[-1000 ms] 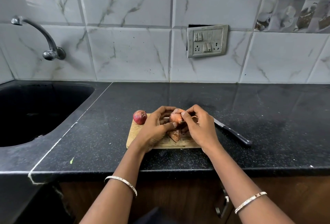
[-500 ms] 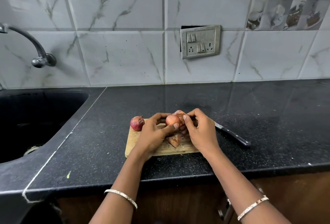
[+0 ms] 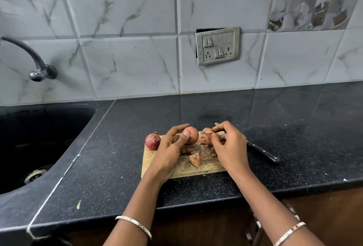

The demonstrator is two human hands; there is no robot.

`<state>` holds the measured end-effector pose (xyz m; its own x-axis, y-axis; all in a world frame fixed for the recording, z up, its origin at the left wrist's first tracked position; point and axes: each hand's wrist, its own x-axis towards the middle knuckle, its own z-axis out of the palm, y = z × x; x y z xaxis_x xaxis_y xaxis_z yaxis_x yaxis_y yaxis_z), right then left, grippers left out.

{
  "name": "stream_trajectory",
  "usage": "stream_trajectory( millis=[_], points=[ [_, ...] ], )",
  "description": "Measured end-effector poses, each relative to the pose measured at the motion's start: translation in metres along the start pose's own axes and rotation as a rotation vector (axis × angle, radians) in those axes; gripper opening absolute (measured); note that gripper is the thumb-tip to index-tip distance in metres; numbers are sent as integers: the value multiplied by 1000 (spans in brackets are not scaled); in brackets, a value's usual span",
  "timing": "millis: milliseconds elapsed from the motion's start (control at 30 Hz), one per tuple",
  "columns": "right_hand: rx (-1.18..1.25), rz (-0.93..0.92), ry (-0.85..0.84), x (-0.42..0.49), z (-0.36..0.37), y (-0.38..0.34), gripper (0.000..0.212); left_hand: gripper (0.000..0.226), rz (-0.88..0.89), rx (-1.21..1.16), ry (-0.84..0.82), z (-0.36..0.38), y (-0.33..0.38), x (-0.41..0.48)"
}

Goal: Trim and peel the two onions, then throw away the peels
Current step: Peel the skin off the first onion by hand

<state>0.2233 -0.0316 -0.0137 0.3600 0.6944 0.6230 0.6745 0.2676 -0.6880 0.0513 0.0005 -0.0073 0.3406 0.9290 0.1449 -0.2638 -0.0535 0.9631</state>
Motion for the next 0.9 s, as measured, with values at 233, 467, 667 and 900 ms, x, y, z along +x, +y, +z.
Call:
stream_trajectory(
  millis=[233,467,667,900],
  points=[
    [17,-117,-83,-3,-1,-9,17,42,49,-10,-2,0,3,-5],
    [188,-205,-273,5,-2,-10,29,60,49,25,-24,-4,-2,-2],
    [234,-208,-436,35,2,-8,21,52,52,51,-7,-2,-4,-2],
    [360,-137,-440,36,7,0,14,44,50,143,64,-2,-5,0]
  ],
)
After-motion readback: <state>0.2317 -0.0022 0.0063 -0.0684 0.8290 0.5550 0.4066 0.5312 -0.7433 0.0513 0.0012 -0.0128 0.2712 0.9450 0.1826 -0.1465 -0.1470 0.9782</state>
